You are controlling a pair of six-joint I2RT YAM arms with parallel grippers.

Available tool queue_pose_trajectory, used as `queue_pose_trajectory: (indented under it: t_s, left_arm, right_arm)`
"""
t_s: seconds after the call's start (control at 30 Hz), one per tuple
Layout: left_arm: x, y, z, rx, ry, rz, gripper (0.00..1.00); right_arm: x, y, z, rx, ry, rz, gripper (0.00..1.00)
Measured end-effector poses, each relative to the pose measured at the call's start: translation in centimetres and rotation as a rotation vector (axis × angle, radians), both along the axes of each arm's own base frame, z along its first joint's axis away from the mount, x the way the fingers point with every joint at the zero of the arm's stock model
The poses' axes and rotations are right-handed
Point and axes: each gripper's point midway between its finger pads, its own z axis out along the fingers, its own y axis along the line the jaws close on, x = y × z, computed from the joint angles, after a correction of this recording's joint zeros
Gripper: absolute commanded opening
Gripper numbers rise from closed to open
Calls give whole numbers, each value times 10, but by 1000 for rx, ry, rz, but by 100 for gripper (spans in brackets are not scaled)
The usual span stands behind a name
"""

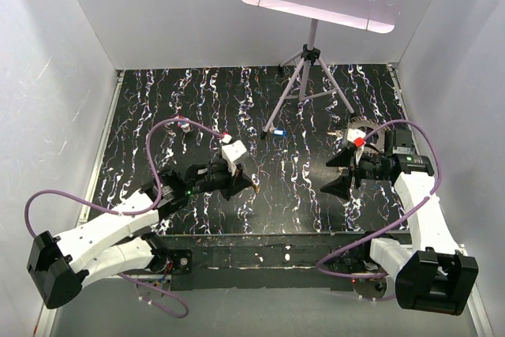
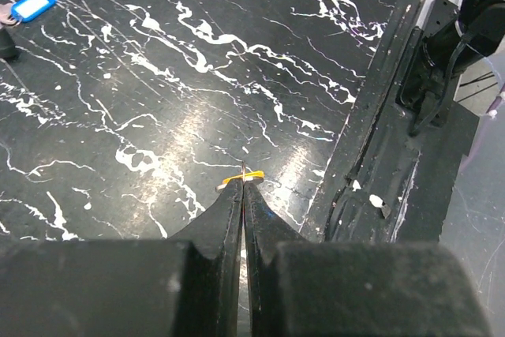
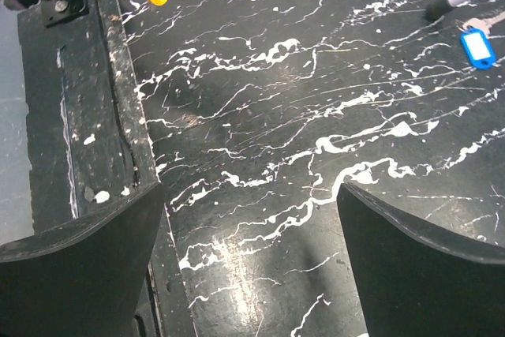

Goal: Put the keys on the keyring

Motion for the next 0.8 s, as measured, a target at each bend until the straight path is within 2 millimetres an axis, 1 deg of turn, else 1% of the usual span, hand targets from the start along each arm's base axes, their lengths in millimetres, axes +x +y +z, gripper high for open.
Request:
queue_pose_trajectory:
  t_s: [0.1,0.23,0.33,0.53,0.7,0.8]
  left_arm:
    - [-5,-5,-3,-11,-16,-30,0]
    - [-11,-12,-6,-31,-37,-68,0]
    - [-16,-16,-7,-40,-48,-91,0]
    - [-24,-24,-3,-65,-77,-126,0]
    - [-27,-27,-7,-65,-85,-137,0]
    - [-27,-29,-6,-72,-94,-138,0]
  right_arm:
    - [-10,2,-3,-6,-30,67,100]
    - [-19,6,1,12,-57,146,100]
    - [-21,9,5,29,-57,186,100]
    - [-28,15,7,20,-76,237,100]
    - [-37,24,9,-24,-156,283,100]
    - [-41,29,13,-26,-185,306,100]
